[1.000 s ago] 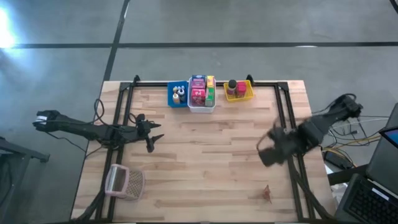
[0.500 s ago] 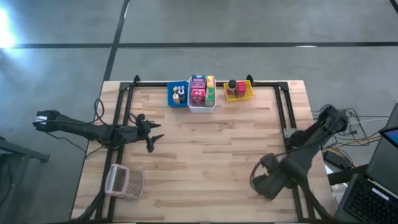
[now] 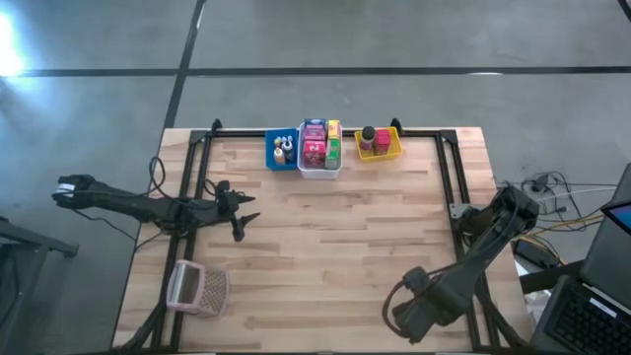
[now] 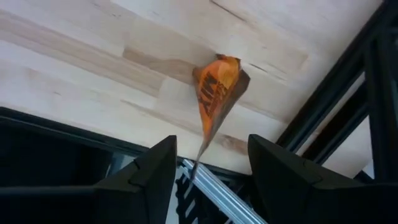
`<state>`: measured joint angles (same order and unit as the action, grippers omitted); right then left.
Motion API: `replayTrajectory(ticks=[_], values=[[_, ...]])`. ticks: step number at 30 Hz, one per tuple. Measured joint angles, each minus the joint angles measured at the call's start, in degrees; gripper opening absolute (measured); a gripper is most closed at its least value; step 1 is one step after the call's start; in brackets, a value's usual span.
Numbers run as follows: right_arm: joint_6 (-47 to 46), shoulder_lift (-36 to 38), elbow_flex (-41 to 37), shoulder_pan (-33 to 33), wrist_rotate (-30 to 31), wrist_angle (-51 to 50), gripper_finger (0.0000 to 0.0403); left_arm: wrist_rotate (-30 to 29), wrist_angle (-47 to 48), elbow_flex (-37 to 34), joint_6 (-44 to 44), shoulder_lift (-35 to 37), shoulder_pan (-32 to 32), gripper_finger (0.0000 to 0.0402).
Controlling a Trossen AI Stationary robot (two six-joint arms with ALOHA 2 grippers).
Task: Pick & Place Kitchen Items
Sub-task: Put the orange spice bag into the yellow bin
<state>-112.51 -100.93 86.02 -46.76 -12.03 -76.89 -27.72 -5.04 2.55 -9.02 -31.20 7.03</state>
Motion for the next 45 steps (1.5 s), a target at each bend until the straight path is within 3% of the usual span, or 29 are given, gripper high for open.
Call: replayTrajectory(ticks=[9, 14, 21, 26, 31, 37, 45], values=[[0.0, -0.4, -3.7, 0.0, 0.0, 4.0, 0.0194, 0.0, 0.1, 0.0, 0.0, 0.0, 0.0, 0.0250], [0.3, -0.1, -5.9, 0.0, -0.1, 4.2, 0.0175, 0.0, 0.1, 0.0, 0.0, 0.0, 0.0, 0.0250], [0.7, -0.1, -7.6, -0.1, -3.4, 4.5, 0.0111, 0.0, 0.1, 0.0, 0.0, 0.0, 0.0, 0.0250], [3.7, -0.1, -7.7, 0.0, -3.0, 4.6, 0.0028, 0.0, 0.1, 0.0, 0.0, 0.0, 0.0, 0.0250], [6.7, -0.1, -7.7, 1.5, -0.8, 3.7, 0.0009, 0.0, 0.1, 0.0, 0.0, 0.0, 0.0, 0.0250], [15.3, 0.5, -7.7, 6.6, 1.2, -2.5, 0.0008, 0.0, 0.1, 0.0, 0.0, 0.0, 0.0, 0.0250], [24.9, 9.2, -7.7, 18.0, 11.9, -10.3, 0.0008, 0.0, 0.1, 0.0, 0.0, 0.0, 0.0, 0.0250]])
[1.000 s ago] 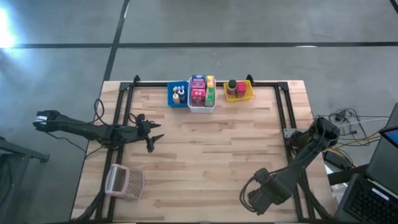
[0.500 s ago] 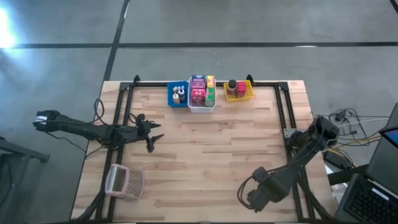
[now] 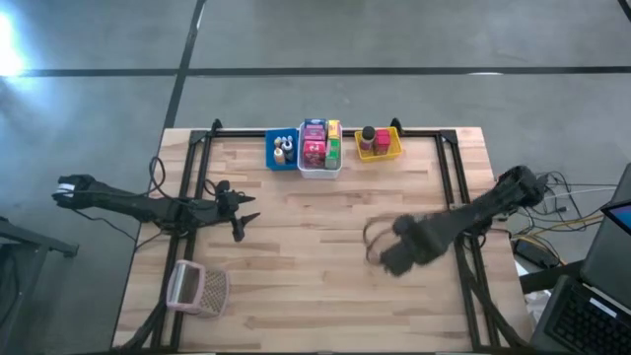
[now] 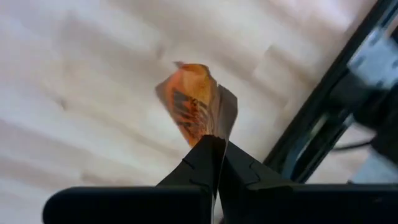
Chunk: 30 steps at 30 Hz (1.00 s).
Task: Pick & Place Kitchen Items
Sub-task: Put the orange spice bag into the yellow bin
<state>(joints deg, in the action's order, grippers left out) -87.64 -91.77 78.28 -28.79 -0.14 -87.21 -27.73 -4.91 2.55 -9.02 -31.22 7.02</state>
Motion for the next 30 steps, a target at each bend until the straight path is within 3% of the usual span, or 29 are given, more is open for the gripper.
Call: replayTrajectory(ticks=[9, 15, 19, 23, 30], values=[[10.5, 16.3, -2.3, 20.7, 13.3, -2.5, 0.0008, 0.0, 0.1, 0.0, 0.0, 0.0, 0.0, 0.0250], [26.4, 20.9, -2.8, 38.5, 20.0, 3.8, 0.0008, 0.0, 0.2, 0.0, 0.0, 0.0, 0.0, 0.0250], [39.3, 20.8, -3.5, 50.4, 17.0, 15.0, 0.0008, 0.0, 0.3, 0.0, 0.0, 0.0, 0.0, 0.0250], [47.9, 18.3, -3.6, 60.4, 14.2, 18.8, 0.0008, 0.0, 0.3, 0.0, 0.0, 0.0, 0.0, 0.0250], [54.4, 14.6, -3.6, 67.7, 13.5, 19.6, 0.0008, 0.0, 0.3, 0.0, 0.0, 0.0, 0.0, 0.0250]])
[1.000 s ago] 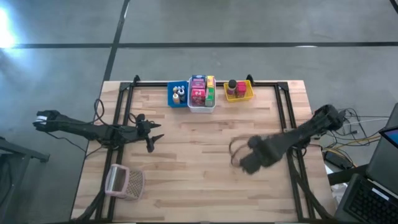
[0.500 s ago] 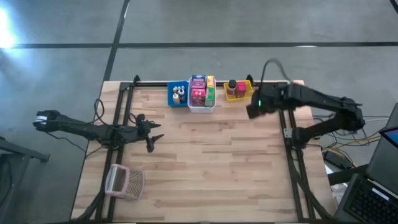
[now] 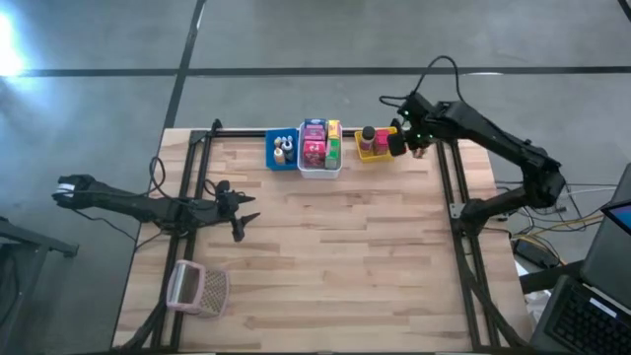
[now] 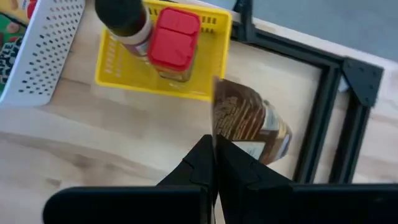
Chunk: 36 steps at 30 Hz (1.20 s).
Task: Pick & Place Kitchen Items
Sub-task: Put the orange spice bag into the yellow bin
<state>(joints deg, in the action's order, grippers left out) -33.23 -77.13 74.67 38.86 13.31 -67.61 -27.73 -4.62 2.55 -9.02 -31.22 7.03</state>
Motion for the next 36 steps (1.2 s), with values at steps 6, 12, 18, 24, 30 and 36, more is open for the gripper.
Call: replayTrajectory(ticks=[6, 12, 18, 24, 30, 36], values=[[5.0, -4.4, 0.0, 4.3, -1.4, 4.6, 0.0008, 0.0, 0.0, 0.0, 0.0, 0.0, 0.0, 0.0250], [8.4, -8.2, 0.6, 6.7, -2.1, 9.0, 0.0008, 0.0, 0.0, 0.0, 0.0, 0.0, 0.0, 0.0250], [10.7, -10.7, 5.0, 8.2, -1.8, 9.7, 0.0007, 0.0, 0.0, 0.0, 0.0, 0.0, 0.0, 0.0250], [11.2, -12.5, 8.3, 8.7, -2.6, 9.7, 0.0007, 0.0, 0.0, 0.0, 0.0, 0.0, 0.0, 0.0250], [11.5, -13.7, 8.5, 9.5, 0.3, 9.5, 0.0007, 0.0, 0.0, 0.0, 0.0, 0.0, 0.0, 0.0250], [11.3, -13.7, 8.4, 9.6, 0.3, 9.6, 0.0007, 0.0, 0.0, 0.0, 0.0, 0.0, 0.0, 0.0250]])
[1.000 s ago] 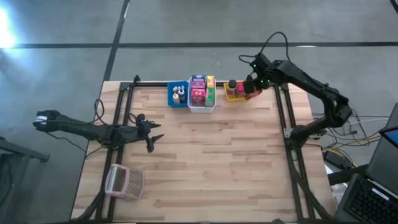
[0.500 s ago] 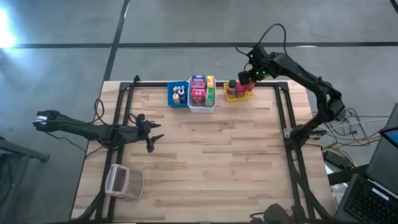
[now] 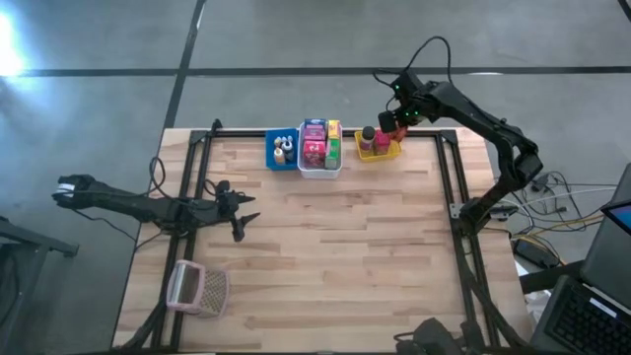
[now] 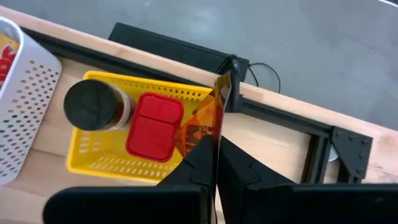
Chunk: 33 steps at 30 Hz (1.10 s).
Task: Pick & Place Kitchen Items
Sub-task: Put the orange spice bag into the yellow bin
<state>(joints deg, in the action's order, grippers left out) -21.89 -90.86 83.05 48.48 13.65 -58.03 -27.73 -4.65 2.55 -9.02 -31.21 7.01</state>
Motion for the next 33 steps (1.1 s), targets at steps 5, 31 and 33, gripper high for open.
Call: replayTrajectory(ticks=[5, 31, 33], values=[[-0.4, -2.2, -0.5, -0.7, -0.4, 0.1, 0.0008, 0.0, 0.0, 0.0, 0.0, 0.0, 0.0, 0.0250], [-0.6, 0.7, -0.6, -0.5, 0.3, -0.6, 0.0008, 0.0, 0.0, 0.0, 0.0, 0.0, 0.0, 0.0250], [-0.6, 0.9, -0.6, -0.5, 0.5, -0.5, 0.0008, 0.0, 0.0, 0.0, 0.0, 0.0, 0.0, 0.0250]])
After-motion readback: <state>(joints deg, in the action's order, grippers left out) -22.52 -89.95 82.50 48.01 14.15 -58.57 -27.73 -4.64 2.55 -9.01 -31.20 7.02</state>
